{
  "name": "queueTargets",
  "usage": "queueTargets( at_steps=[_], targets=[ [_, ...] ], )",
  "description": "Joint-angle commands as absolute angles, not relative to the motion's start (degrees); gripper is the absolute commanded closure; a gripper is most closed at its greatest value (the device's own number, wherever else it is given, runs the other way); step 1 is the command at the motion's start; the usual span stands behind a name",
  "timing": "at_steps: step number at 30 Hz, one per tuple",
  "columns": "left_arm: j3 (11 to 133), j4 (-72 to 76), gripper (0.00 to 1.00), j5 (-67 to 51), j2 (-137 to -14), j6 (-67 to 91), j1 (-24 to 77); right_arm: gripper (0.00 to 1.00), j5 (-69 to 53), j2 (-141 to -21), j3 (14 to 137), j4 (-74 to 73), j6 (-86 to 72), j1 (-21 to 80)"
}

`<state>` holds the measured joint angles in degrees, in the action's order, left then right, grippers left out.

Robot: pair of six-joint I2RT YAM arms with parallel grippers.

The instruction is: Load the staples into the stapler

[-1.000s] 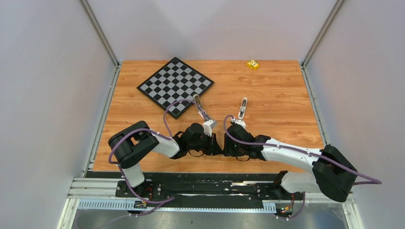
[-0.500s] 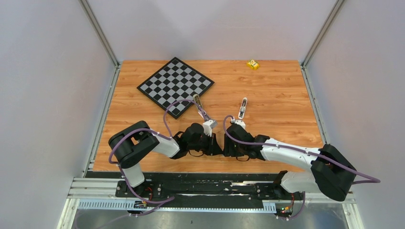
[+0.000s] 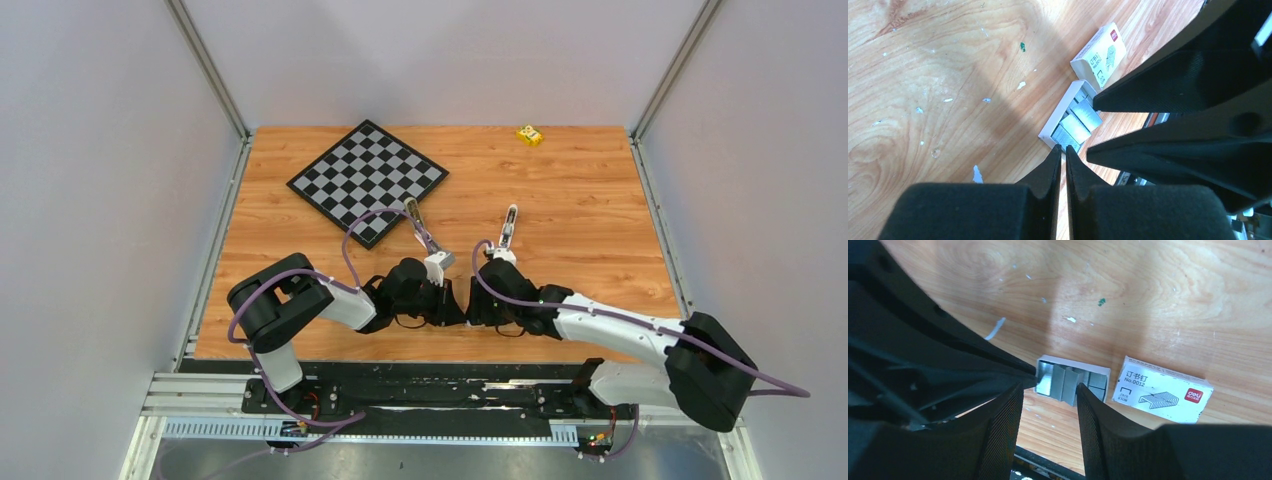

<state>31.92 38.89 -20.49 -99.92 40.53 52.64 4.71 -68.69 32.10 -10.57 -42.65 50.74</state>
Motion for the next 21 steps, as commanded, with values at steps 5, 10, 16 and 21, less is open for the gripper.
queueTargets(
  at_steps=[5, 10, 16, 21],
  targets=[
    [32.1, 40.2, 0.92, -20.9, -100.6, 39.9, 53.1, 0.53, 6.0, -59.4, 29.1, -6.6, -42.2, 50.4],
    [32.0, 39.7, 0.92, -20.7, -100.0, 39.6, 53.1, 0.54, 11.2, -58.7, 29.0, -11.7, -42.8, 50.4],
    [31.6, 39.3, 0.91, -19.7, -98.5, 39.6, 53.1, 0.59, 10.9, -63.4, 32.0, -15.2, -41.7, 50.4],
    [31.1, 38.0, 0.87, -18.4, -96.5, 38.7, 53.1, 0.63, 10.9, -68.3, 34.3, -16.6, -40.2, 51.1]
  ],
)
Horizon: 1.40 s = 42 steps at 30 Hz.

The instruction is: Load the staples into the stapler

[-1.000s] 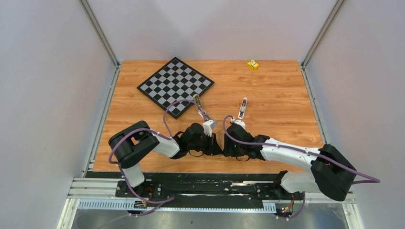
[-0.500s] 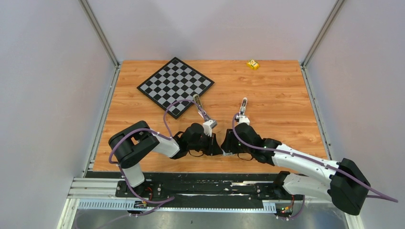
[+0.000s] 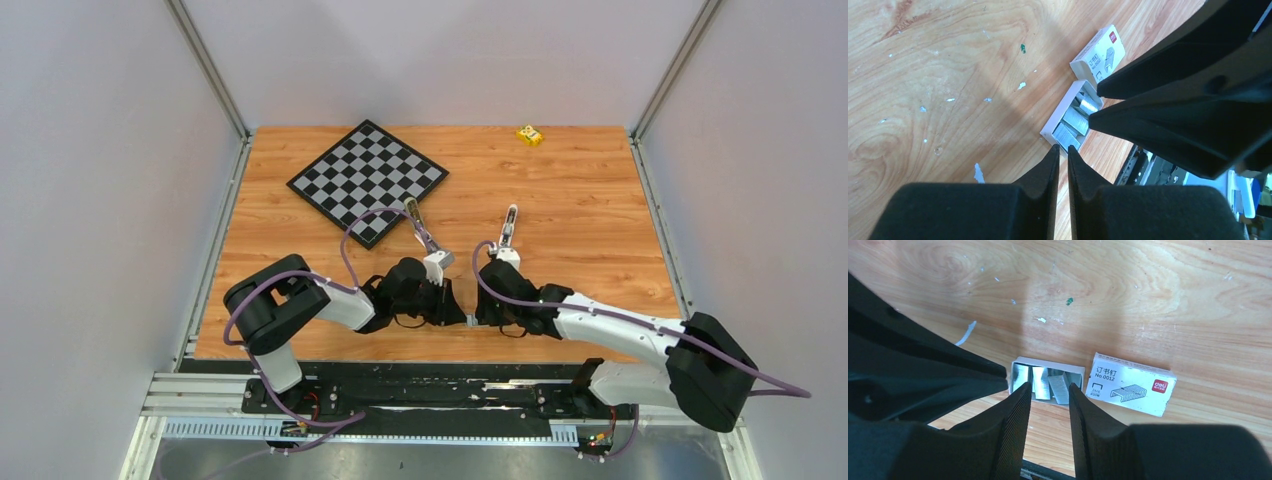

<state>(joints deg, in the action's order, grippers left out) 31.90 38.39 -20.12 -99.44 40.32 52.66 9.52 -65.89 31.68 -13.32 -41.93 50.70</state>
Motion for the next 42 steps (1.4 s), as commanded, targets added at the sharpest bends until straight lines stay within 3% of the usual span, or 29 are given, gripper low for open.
queueTargets(
  at_steps=[1, 11, 29, 42],
  targets=[
    [30.9, 37.6, 0.86, -18.0, -96.0, 38.5, 53.1, 0.64, 11.1, -68.7, 34.4, -16.6, -39.9, 51.3],
    [30.1, 36.7, 0.81, -16.0, -94.2, 37.5, 53.0, 0.68, 12.4, -71.5, 35.5, -17.1, -38.1, 52.2],
    [29.5, 36.6, 0.8, -14.9, -93.7, 37.3, 53.1, 0.73, 13.3, -73.1, 35.7, -17.1, -37.0, 53.0],
    [29.4, 36.6, 0.8, -14.8, -93.7, 37.4, 53.1, 0.83, 13.5, -71.8, 35.2, -17.0, -37.2, 53.1]
  ],
)
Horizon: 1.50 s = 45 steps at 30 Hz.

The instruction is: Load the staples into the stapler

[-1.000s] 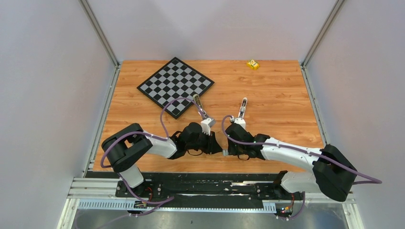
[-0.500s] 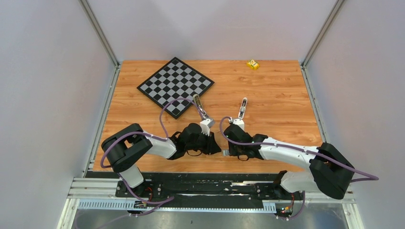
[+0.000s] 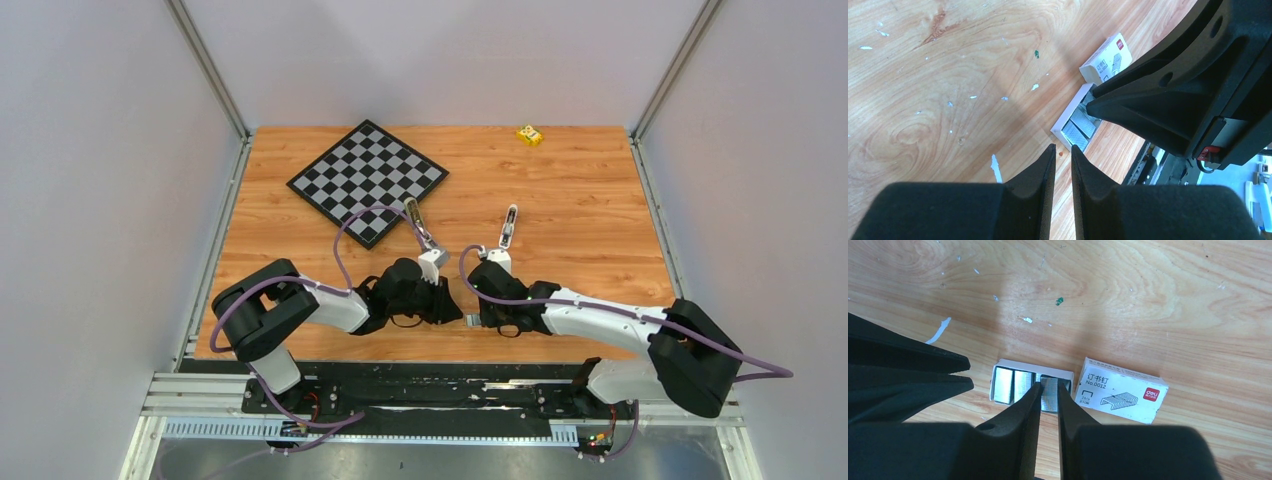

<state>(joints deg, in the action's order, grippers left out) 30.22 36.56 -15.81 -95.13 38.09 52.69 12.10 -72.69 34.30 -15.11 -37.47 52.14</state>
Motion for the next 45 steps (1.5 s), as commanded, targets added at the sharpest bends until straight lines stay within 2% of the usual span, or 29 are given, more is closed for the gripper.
queueTargets(
  at_steps=[1, 10, 15, 20, 26, 31, 39, 45],
  targets=[
    [29.3, 36.6, 0.8, -14.7, -93.7, 37.4, 53.1, 0.83, 13.3, -71.5, 35.2, -17.0, -37.4, 53.1],
    [29.0, 32.6, 0.8, -11.4, -90.5, 36.0, 53.0, 0.83, 12.7, -67.0, 35.4, -18.3, -38.6, 53.1],
    [29.2, 27.1, 0.8, -7.9, -86.6, 34.1, 51.5, 0.83, 18.7, -64.2, 36.0, -19.2, -35.2, 52.0],
    [30.2, 21.4, 0.77, -5.6, -83.4, 32.7, 49.1, 0.82, 17.7, -64.1, 36.9, -17.7, -29.6, 44.7],
    [31.7, 16.7, 0.75, -3.8, -79.4, 30.5, 45.8, 0.82, 13.5, -69.3, 38.8, -14.5, -24.8, 35.7],
    [33.5, 12.8, 0.64, -1.3, -75.5, 28.3, 43.6, 0.82, 9.8, -73.8, 38.4, -10.8, -23.7, 31.5],
    [37.6, 4.5, 0.47, 3.6, -72.2, 25.8, 42.0, 0.78, 7.5, -79.1, 38.3, -8.9, -23.0, 30.4],
    [38.3, 3.0, 0.41, 2.1, -70.6, 25.3, 41.2, 0.74, 7.3, -80.4, 37.9, -9.0, -22.1, 30.3]
  ],
)
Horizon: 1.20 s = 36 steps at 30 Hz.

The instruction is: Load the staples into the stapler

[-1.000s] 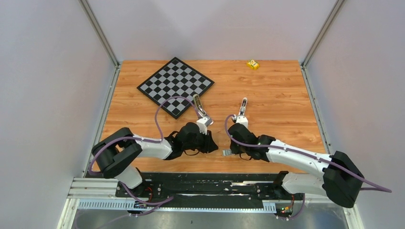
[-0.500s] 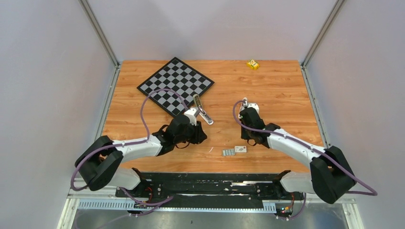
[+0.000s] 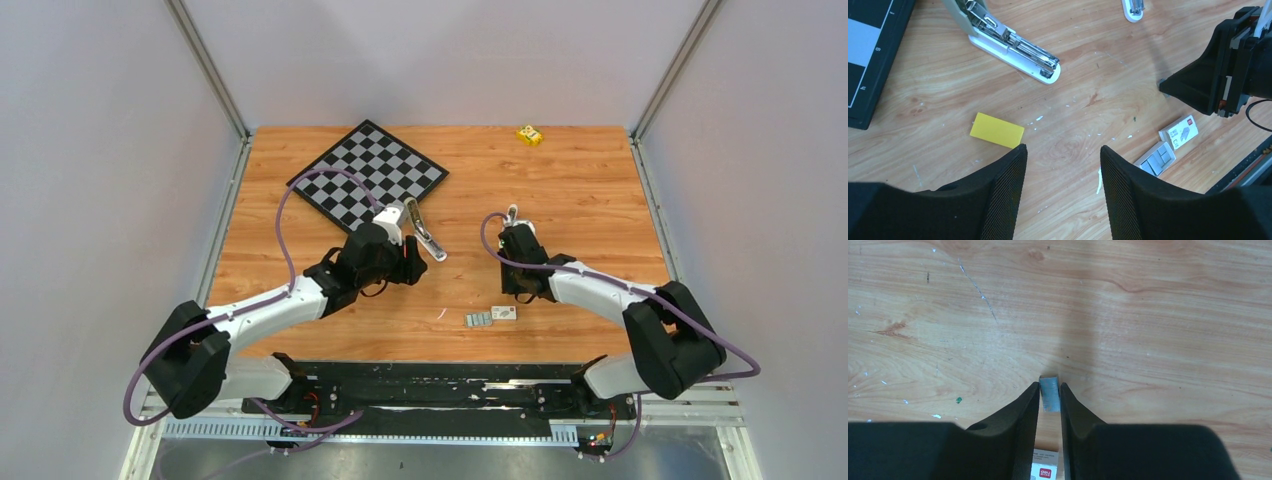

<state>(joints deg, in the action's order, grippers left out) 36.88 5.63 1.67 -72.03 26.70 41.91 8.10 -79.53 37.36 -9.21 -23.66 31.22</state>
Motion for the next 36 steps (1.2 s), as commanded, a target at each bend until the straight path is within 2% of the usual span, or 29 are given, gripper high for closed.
queueTargets(
  at_steps=[1, 8, 13, 26, 36],
  targets=[
    [38.4, 3.0, 0.41, 1.8, -70.5, 25.1, 41.2, 0.73, 7.3, -80.6, 38.0, -9.1, -21.9, 30.3],
    [38.0, 3.2, 0.4, 0.4, -70.4, 24.6, 41.0, 0.72, 8.1, -81.4, 39.1, -11.0, -19.2, 30.2],
    [37.8, 3.3, 0.4, -1.0, -70.4, 24.7, 40.9, 0.75, 8.1, -82.3, 40.2, -12.2, -18.6, 30.1],
    [36.4, 2.6, 0.42, -2.1, -68.4, 24.8, 40.9, 0.79, 9.4, -83.2, 41.6, -14.0, -23.7, 30.1],
    [40.5, -5.4, 0.43, -0.1, -66.5, 20.3, 40.9, 0.81, 14.9, -83.0, 50.1, -16.4, -25.5, 29.2]
  ],
)
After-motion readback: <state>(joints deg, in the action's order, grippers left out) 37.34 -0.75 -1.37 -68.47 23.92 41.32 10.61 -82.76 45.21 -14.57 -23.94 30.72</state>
